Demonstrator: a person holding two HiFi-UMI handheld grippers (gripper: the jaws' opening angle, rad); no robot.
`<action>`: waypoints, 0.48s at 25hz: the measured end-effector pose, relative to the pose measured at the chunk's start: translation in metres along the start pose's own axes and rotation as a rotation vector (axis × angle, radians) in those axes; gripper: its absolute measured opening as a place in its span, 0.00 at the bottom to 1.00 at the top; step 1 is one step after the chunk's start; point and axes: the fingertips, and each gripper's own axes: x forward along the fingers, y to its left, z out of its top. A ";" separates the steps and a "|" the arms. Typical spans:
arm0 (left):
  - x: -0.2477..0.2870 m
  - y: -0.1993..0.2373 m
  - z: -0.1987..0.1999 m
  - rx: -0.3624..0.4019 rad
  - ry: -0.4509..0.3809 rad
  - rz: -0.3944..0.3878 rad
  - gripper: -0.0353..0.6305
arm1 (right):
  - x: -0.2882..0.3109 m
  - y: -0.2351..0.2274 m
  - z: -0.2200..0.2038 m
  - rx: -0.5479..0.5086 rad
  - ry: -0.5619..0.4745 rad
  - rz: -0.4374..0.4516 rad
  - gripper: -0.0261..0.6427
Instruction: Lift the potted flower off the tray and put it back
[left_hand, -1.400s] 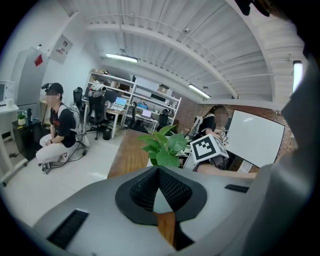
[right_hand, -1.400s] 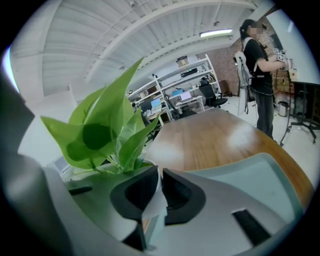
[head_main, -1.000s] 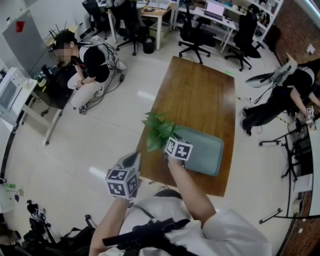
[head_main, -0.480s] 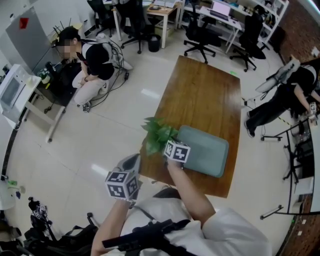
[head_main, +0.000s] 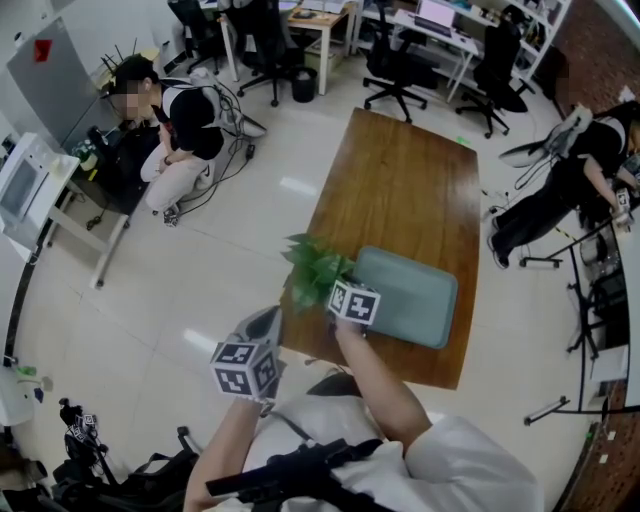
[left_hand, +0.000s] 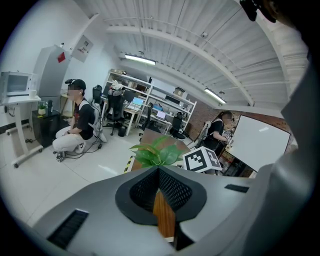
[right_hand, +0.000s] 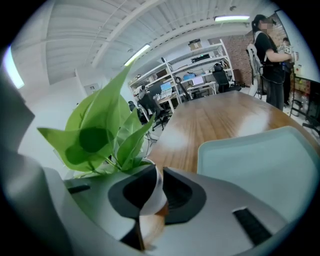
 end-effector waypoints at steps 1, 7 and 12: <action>-0.001 -0.001 -0.001 0.002 0.002 -0.004 0.06 | -0.001 -0.001 -0.001 0.004 -0.002 -0.006 0.15; -0.003 -0.006 -0.002 0.017 0.016 -0.038 0.05 | -0.024 -0.008 0.013 0.056 -0.072 -0.013 0.21; -0.007 -0.017 -0.006 0.041 0.025 -0.079 0.06 | -0.066 -0.015 0.026 0.098 -0.145 -0.003 0.21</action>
